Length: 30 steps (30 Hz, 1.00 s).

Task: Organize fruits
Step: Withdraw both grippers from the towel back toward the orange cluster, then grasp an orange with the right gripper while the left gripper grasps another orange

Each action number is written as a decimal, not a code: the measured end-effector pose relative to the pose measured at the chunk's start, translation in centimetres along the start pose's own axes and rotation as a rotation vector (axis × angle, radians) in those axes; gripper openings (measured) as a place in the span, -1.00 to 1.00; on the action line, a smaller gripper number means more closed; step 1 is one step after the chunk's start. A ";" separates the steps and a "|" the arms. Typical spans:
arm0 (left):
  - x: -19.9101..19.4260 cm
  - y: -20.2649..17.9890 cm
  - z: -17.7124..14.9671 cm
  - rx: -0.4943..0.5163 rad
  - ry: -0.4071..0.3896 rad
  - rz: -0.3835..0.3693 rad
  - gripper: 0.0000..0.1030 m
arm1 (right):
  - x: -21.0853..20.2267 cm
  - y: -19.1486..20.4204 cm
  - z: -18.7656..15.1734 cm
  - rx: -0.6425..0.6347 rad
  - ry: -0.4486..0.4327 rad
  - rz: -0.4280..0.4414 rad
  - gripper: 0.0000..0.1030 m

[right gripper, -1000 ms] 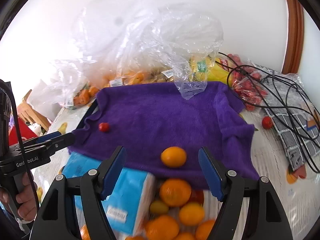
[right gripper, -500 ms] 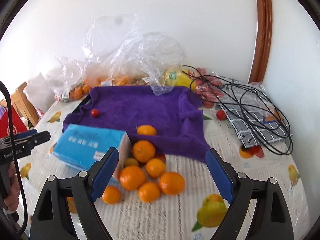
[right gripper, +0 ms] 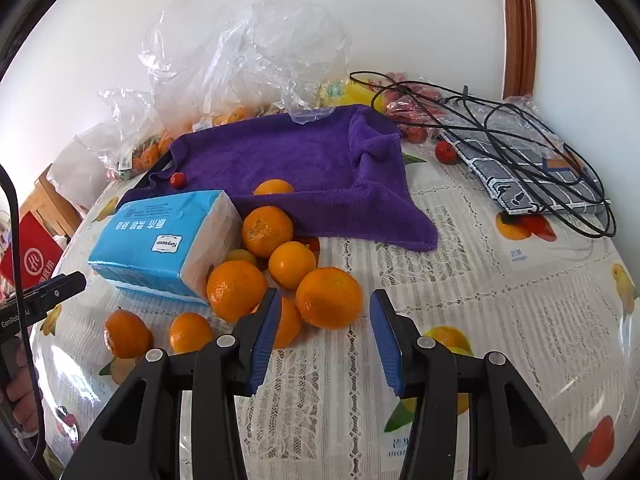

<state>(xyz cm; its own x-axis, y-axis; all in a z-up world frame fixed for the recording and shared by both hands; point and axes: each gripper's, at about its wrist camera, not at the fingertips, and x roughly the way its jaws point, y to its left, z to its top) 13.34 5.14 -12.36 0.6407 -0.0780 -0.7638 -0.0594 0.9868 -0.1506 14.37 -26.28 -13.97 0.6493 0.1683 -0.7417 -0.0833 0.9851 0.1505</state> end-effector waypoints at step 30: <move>0.7 -4.4 -1.2 0.107 0.070 -0.198 0.39 | 2.4 -2.0 -0.4 0.049 0.041 0.029 -0.17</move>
<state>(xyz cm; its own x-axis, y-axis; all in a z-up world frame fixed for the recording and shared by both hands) 13.08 0.53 -12.98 0.5769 -0.2779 -0.7681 0.1466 0.9603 -0.2373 15.78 -27.83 -16.31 0.6156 0.1991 -0.7625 -0.0643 0.9770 0.2032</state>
